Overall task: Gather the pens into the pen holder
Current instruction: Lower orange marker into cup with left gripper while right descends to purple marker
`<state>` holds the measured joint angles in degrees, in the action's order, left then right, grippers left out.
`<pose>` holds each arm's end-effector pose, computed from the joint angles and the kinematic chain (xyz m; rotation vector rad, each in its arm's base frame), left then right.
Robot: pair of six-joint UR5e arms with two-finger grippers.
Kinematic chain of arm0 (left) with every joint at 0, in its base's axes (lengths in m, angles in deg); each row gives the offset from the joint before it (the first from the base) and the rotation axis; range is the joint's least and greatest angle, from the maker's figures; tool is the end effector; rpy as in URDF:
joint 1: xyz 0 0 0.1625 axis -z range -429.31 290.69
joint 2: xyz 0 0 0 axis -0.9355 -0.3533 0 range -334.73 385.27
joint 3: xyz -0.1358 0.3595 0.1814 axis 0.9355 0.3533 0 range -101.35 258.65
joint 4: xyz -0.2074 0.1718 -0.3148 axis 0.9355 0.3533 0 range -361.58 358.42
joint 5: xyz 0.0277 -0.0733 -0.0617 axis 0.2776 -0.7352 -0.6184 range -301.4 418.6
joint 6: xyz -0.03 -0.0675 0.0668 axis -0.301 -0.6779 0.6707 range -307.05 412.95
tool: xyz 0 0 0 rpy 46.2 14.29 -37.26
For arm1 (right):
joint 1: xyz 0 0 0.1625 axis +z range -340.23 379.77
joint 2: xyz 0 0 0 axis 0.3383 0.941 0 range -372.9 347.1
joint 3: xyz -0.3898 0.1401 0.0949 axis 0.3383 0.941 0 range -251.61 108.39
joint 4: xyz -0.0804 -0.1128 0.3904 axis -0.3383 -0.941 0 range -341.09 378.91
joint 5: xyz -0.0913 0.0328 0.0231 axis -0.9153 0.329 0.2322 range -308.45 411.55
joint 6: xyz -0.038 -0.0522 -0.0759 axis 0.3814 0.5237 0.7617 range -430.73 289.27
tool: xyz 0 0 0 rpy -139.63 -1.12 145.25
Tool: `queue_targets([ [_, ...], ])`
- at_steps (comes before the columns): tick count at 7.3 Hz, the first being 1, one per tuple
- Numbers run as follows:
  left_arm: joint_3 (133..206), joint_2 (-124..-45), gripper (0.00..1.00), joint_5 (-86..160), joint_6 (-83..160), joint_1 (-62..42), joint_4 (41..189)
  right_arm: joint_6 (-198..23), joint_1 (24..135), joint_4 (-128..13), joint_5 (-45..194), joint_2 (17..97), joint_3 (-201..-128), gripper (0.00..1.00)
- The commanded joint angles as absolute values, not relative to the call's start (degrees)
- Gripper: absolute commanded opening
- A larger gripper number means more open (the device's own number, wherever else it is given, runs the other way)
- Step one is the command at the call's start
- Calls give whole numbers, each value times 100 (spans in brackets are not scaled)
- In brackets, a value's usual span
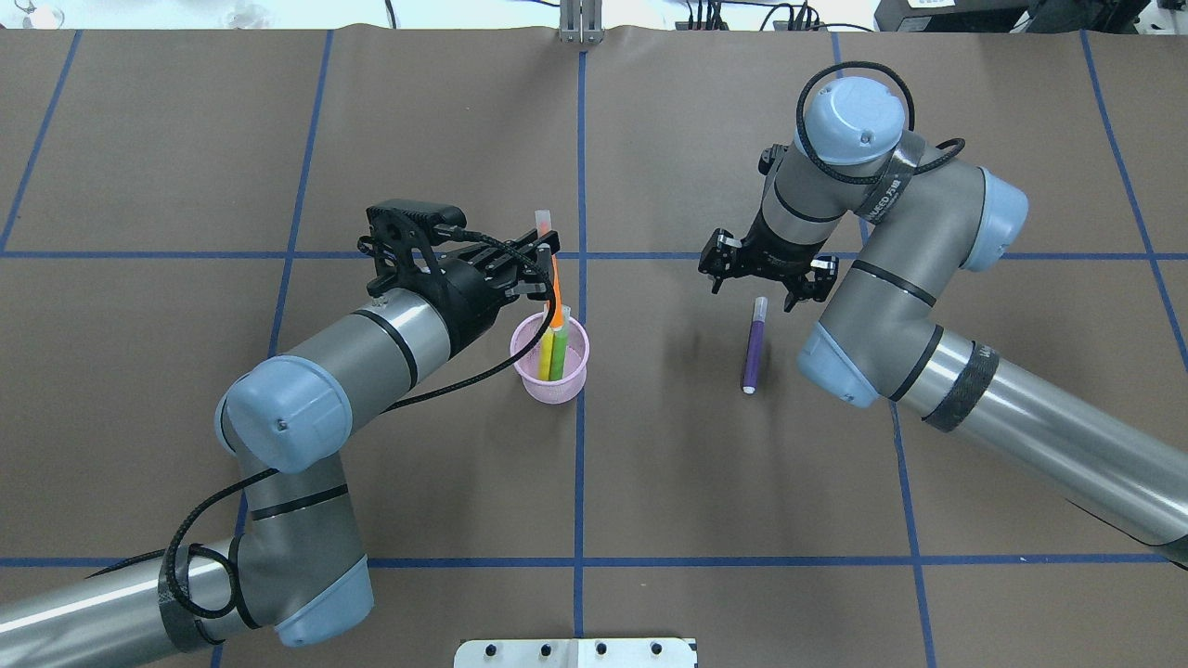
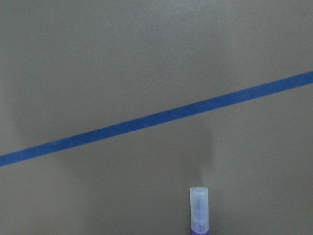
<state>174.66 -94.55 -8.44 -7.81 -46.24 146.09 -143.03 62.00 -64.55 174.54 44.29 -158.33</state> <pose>0.4981 -0.3993 0.1964 0.9819 1.3043 -0.2441 -0.4661 -0.5299 0.3352 -0.1768 -0.8084 0.2223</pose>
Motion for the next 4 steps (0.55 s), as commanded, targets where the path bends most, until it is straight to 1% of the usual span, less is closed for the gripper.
queue_targets([
  [1, 17375, -9462, 0, -846, -690, -4611, 14616, -14324, 6134, -6283, 17451, 4423, -15687, 99],
  [4, 17234, -9435, 0, -847, -708, -4620, 14633, -14307, 6126, -6283, 17451, 4449, -15669, 99],
])
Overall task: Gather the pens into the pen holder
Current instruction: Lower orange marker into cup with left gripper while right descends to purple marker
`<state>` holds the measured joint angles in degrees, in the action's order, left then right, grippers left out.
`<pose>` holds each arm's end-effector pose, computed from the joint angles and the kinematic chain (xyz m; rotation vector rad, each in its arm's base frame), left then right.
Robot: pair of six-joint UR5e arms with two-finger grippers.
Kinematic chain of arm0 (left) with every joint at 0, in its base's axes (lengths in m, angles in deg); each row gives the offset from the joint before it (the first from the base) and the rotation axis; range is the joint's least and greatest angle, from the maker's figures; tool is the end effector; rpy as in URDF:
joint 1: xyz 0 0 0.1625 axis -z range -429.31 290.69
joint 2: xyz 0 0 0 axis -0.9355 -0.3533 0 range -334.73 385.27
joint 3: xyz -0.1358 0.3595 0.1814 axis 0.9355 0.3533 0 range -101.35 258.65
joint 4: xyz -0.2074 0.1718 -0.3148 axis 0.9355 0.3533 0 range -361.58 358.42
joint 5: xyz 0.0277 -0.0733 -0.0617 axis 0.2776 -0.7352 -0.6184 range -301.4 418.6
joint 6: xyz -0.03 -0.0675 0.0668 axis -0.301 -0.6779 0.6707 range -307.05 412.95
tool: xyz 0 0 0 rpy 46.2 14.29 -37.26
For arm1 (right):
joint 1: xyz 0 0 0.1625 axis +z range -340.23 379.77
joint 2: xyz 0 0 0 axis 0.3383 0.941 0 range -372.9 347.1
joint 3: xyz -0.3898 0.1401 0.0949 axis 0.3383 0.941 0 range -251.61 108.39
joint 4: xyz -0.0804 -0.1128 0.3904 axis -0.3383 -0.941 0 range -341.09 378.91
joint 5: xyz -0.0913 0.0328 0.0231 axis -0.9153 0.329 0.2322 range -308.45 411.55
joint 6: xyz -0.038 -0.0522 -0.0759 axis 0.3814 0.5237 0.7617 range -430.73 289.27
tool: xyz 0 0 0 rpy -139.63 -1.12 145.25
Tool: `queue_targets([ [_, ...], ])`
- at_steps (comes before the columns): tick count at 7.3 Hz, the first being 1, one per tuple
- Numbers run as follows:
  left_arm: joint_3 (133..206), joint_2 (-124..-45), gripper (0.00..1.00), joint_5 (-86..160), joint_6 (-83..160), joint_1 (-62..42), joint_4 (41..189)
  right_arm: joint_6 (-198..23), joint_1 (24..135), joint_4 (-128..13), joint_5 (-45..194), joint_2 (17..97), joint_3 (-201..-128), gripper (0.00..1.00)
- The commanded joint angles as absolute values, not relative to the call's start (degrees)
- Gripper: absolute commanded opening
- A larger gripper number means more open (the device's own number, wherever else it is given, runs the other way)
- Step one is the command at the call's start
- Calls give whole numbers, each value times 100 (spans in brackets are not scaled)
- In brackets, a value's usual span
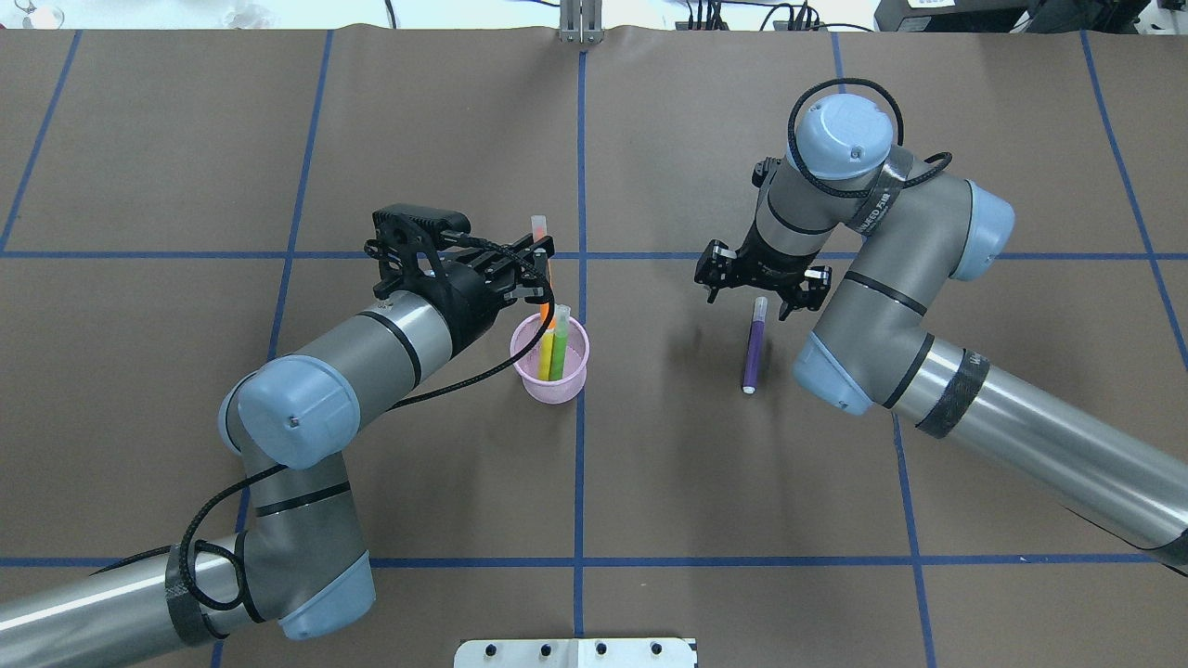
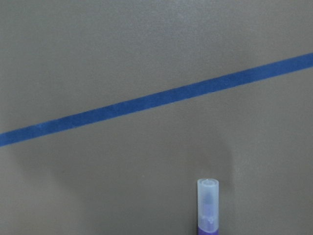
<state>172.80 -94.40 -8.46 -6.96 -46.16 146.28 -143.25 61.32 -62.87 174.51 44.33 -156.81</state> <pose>0.5069 -0.4040 0.2110 0.9814 1.2667 -0.2261 -0.4760 -0.5276 0.3445 -0.1815 -0.8084 0.2142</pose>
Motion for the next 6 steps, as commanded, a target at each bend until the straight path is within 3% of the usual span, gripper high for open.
queue_targets([
  [1, 17217, -9426, 0, -847, -699, -4628, 14633, -14280, 6126, -6283, 17442, 4458, -15669, 99],
  [6, 17068, -9400, 0, -820, -708, -4742, 14739, -14271, 6126, -6283, 17442, 4449, -15608, 99],
])
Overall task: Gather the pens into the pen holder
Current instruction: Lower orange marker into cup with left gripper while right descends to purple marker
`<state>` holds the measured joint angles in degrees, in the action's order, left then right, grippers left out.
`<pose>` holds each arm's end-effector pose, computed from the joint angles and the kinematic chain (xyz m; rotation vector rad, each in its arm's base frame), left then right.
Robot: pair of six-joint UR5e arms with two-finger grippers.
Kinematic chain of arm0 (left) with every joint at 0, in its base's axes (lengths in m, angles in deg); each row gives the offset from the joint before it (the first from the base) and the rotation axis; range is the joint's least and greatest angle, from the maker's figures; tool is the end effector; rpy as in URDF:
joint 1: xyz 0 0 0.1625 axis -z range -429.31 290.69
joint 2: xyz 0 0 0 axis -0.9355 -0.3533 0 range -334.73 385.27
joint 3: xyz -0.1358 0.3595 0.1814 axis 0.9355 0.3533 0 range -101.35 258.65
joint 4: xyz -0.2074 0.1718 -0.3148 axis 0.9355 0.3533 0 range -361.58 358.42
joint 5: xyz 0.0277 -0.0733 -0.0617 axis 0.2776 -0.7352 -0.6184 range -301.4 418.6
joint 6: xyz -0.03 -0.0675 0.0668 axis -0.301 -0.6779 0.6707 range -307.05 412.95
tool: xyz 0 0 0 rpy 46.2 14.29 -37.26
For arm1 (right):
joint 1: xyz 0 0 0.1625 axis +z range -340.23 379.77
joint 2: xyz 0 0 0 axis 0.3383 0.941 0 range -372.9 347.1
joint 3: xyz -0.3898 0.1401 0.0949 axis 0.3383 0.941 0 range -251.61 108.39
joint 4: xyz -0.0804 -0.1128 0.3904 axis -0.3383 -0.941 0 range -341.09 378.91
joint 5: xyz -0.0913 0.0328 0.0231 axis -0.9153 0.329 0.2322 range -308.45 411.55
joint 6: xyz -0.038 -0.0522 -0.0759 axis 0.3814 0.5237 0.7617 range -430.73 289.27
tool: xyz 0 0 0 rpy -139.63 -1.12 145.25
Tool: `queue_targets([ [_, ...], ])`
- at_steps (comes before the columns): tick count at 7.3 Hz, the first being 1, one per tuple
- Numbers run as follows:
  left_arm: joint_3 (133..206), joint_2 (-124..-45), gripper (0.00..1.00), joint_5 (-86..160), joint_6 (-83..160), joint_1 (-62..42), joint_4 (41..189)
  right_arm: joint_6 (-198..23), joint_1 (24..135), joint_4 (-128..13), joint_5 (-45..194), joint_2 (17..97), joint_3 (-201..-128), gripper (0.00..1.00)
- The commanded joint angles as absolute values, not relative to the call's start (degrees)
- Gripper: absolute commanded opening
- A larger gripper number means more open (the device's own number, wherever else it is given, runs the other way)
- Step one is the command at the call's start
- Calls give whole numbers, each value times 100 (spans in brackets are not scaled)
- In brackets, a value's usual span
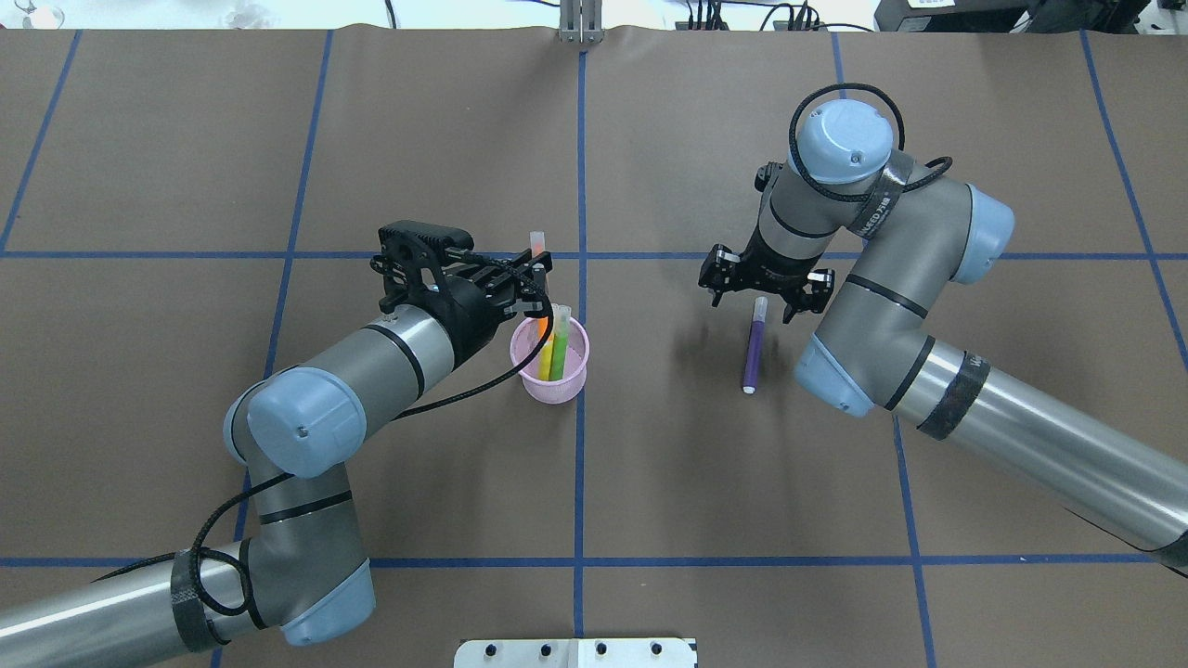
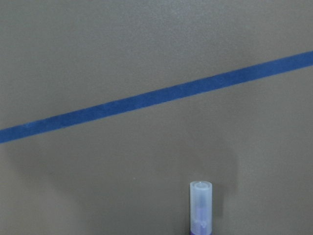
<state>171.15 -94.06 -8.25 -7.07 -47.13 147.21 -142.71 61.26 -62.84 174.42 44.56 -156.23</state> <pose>0.5200 -0.3983 0.2254 0.9655 1.2567 -0.2130 -0.4773 -0.5279 0.3521 -0.1841 -0.7974 0.2093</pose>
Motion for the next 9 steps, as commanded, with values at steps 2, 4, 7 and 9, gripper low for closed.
queue_targets([
  [2, 17085, -9417, 45, -838, -699, -4751, 14739, -14262, 6108, -6283, 17442, 4449, -15573, 99],
  [4, 17190, -9461, 99, -864, -551, -4743, 14739, -14262, 6073, -6283, 17425, 4484, -15572, 99],
  [7, 17515, -9488, 99, -1171, -277, -4611, 14651, -14262, 6011, -6274, 17293, 4493, -15555, 93],
  [9, 17611, -9523, 99, -1817, -286, -4052, 14634, -14262, 6011, -6274, 17293, 4493, -15529, 92],
])
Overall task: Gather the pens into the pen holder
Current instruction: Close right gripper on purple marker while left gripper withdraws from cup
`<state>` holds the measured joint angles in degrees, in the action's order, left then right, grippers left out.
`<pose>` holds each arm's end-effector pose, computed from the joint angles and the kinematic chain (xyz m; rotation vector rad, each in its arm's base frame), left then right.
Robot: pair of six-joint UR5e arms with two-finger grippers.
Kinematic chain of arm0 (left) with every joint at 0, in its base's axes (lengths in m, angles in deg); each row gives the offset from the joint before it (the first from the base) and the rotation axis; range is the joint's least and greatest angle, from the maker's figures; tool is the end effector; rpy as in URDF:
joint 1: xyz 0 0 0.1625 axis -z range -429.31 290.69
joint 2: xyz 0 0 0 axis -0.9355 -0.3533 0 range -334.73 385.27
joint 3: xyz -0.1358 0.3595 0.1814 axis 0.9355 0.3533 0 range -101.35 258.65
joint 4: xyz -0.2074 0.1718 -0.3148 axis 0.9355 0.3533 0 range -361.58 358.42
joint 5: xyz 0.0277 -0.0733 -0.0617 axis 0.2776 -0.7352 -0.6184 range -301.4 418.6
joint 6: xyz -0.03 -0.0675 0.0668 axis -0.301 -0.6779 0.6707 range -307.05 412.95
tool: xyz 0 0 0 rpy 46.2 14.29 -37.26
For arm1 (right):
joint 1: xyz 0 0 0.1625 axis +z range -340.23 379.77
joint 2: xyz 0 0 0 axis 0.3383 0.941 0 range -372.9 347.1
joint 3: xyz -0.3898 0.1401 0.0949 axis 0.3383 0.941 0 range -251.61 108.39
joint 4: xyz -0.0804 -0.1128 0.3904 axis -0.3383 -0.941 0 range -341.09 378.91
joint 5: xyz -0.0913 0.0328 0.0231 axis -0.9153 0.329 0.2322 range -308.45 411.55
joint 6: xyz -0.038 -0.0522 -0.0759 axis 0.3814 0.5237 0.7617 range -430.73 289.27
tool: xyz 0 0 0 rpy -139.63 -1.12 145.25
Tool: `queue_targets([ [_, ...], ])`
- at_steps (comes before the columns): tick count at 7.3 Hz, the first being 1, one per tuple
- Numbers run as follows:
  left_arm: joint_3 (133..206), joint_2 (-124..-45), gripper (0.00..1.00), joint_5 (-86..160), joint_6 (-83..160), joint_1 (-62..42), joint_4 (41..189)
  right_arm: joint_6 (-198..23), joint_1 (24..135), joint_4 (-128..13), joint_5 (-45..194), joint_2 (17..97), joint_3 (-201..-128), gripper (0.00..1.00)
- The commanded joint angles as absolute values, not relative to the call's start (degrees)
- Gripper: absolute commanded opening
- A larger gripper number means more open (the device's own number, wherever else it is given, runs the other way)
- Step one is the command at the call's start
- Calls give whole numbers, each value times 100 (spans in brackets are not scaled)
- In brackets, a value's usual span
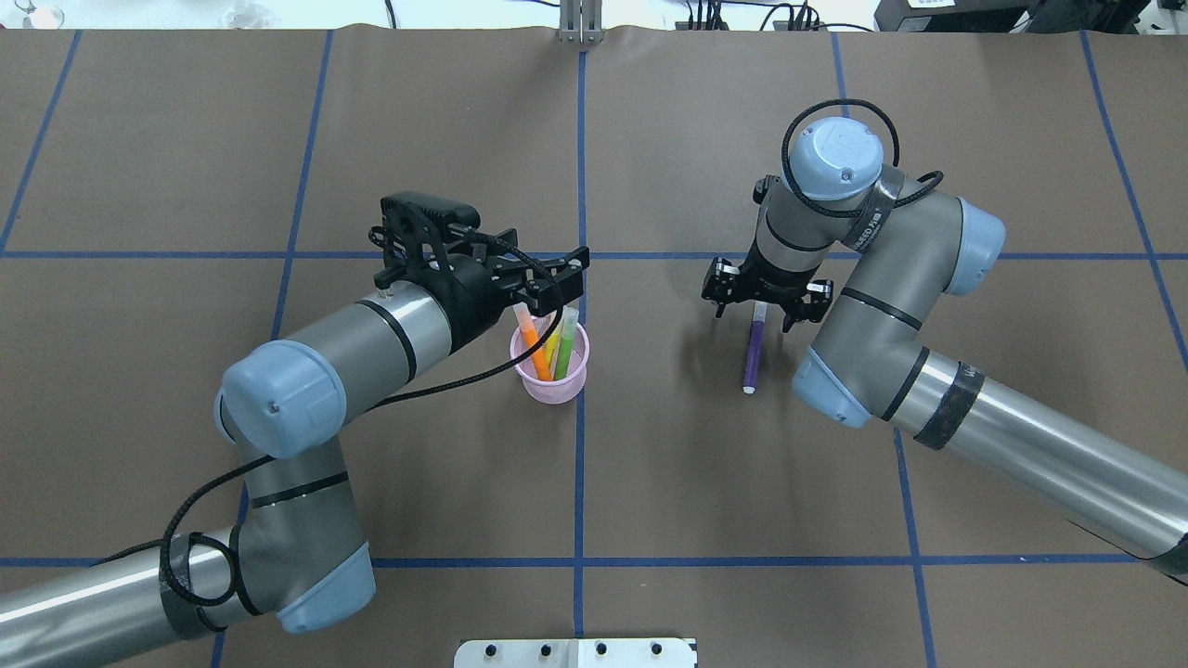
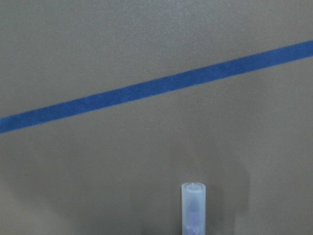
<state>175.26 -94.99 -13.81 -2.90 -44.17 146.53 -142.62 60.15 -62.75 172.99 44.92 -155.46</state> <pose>0.4862 -0.4087 0.1866 1.0128 1.3094 -0.1349 -0.4874 -0.5213 0.3639 -0.1789 -0.7703 0.2037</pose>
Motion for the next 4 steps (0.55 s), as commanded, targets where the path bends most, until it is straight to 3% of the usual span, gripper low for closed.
queue_targets([
  [1, 17612, -9505, 99, -2518, -303, -3605, 14616, -14262, 6011, -6274, 17293, 4493, -15520, 84],
  [4, 17595, -9444, 97, -3964, -303, -2574, 14185, -14254, 6020, -6239, 17293, 4502, -15528, 56],
])
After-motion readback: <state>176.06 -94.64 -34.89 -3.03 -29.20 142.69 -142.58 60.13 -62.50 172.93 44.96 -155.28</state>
